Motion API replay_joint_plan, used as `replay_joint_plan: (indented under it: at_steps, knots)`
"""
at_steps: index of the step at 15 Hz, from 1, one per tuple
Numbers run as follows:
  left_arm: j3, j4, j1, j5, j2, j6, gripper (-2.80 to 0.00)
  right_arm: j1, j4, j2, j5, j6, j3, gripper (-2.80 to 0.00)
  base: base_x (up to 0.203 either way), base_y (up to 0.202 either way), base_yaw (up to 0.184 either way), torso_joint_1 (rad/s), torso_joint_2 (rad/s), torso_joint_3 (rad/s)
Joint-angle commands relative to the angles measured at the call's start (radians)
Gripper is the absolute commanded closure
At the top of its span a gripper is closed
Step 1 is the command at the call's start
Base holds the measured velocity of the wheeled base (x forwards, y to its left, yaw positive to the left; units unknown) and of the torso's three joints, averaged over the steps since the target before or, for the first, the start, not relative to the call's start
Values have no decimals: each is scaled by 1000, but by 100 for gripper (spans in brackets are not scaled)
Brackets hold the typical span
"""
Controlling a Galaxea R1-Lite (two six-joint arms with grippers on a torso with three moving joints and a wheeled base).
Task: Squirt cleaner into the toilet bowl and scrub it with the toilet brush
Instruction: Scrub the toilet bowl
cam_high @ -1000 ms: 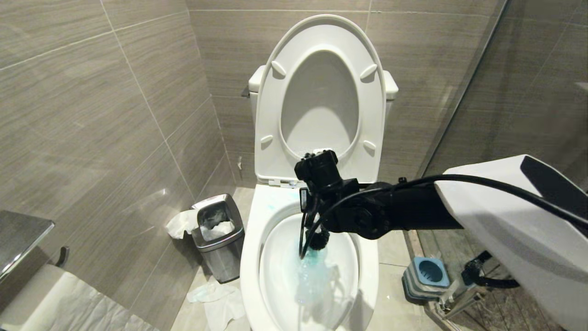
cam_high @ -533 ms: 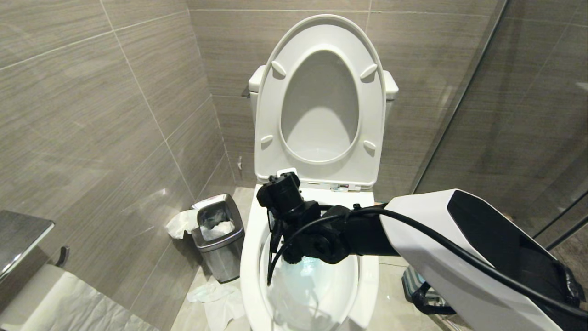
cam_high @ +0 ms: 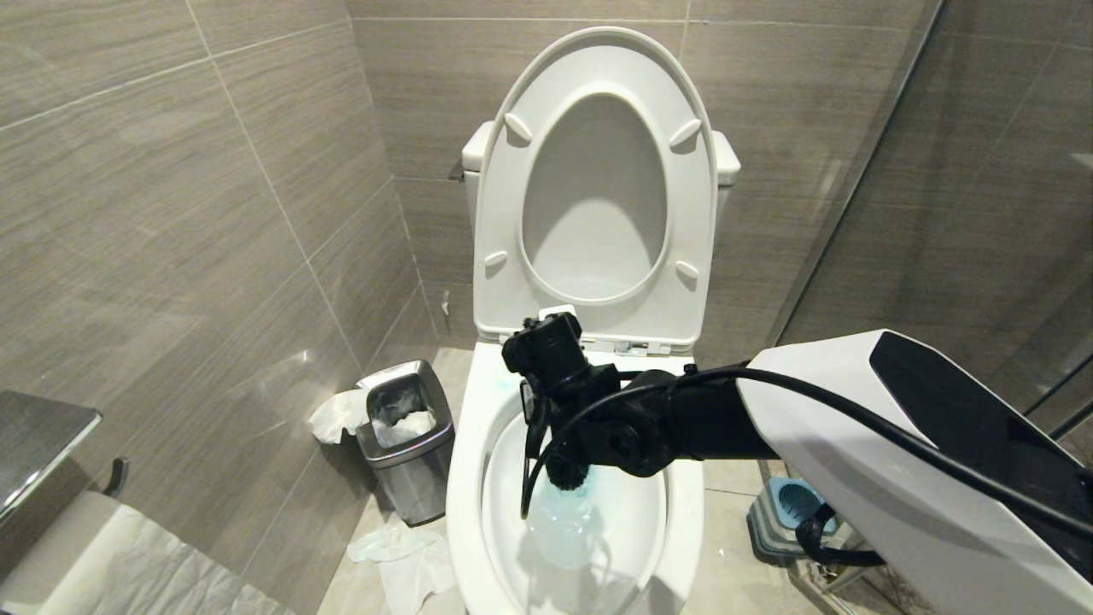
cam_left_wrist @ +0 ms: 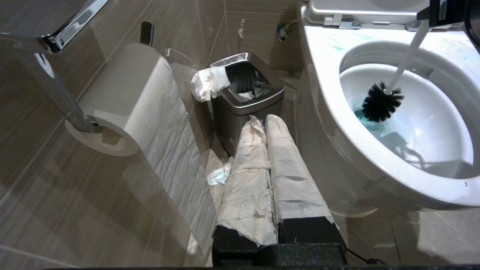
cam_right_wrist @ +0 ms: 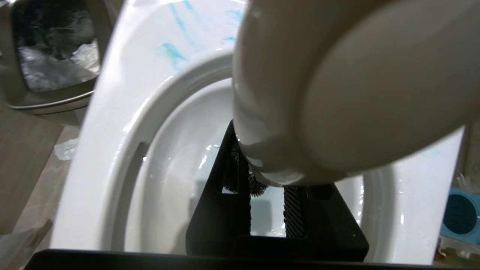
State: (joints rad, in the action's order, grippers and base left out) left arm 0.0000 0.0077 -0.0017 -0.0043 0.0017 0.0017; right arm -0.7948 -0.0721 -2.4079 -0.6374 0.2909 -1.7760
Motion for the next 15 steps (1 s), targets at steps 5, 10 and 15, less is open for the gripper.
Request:
replay_joint_plan:
  at_steps: [5,10,15]
  knots:
    - [2,0,0,0,0,0,0,31,-6,-131,1,2,-62,0,0,0,0,0,0,0]
    - [2,0,0,0,0,0,0,32,-4,-152,0,3,-82,0,0,0,0,0,0,0]
    - [2,0,0,0,0,0,0,26,-4,76,1,12,54,0,0,0,0,0,0,0]
